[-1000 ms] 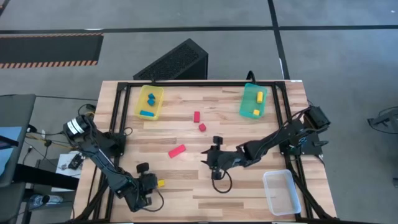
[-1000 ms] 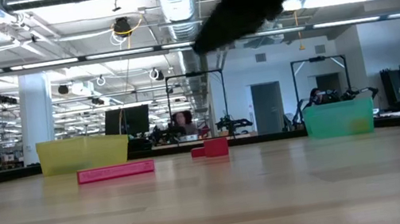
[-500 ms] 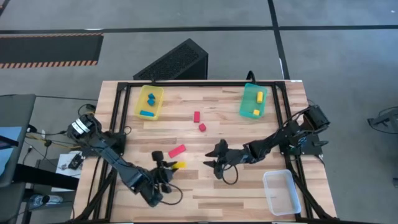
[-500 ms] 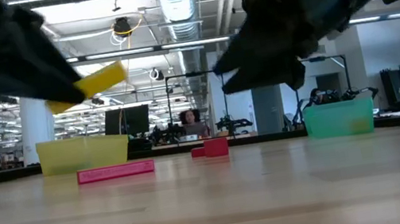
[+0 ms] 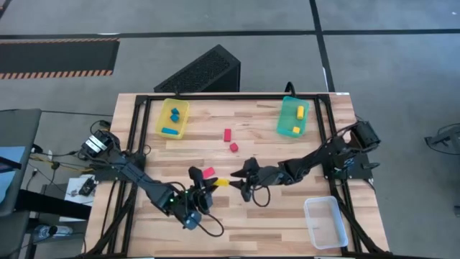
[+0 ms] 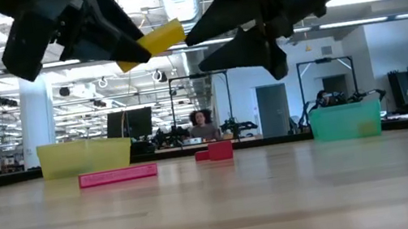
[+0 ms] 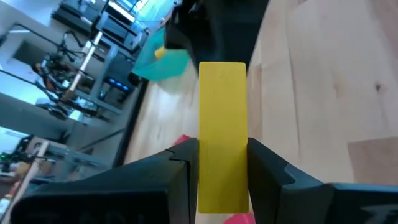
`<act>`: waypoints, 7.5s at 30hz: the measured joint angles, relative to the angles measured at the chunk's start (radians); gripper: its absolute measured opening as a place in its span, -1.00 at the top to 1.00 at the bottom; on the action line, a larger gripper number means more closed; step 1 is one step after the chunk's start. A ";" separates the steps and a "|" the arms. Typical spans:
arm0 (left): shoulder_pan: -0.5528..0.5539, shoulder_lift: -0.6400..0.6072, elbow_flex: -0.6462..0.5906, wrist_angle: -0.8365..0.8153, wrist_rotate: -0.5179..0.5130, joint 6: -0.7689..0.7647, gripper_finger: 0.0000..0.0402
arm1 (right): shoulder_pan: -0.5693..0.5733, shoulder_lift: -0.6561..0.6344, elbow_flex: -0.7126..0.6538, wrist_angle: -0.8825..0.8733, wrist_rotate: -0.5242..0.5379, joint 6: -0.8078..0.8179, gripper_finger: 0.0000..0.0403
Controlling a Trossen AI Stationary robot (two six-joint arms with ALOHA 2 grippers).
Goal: Sort & place blocks by color
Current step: Put the yellow rectangle block into the light blue bin, then put the top red rectangle game block into the white transparent bin
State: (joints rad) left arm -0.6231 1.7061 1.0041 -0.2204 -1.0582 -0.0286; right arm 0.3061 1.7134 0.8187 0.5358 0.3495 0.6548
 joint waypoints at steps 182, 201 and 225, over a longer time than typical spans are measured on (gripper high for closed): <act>0.740 0.394 0.223 -0.059 0.476 -0.713 0.04 | -0.267 -0.744 -0.336 -0.662 0.224 -0.061 -0.19; 0.514 0.301 0.215 0.260 0.237 0.089 0.53 | -0.289 -0.544 -0.337 -0.391 -0.066 -0.041 -0.19; 0.383 0.294 0.219 0.440 0.087 0.382 0.49 | -0.314 -0.540 -0.336 -0.264 -0.261 -0.081 -0.19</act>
State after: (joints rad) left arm -0.2401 2.0006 1.2228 0.2199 -0.9715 0.3537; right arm -0.0080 1.1734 0.4824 0.2722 0.0889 0.5738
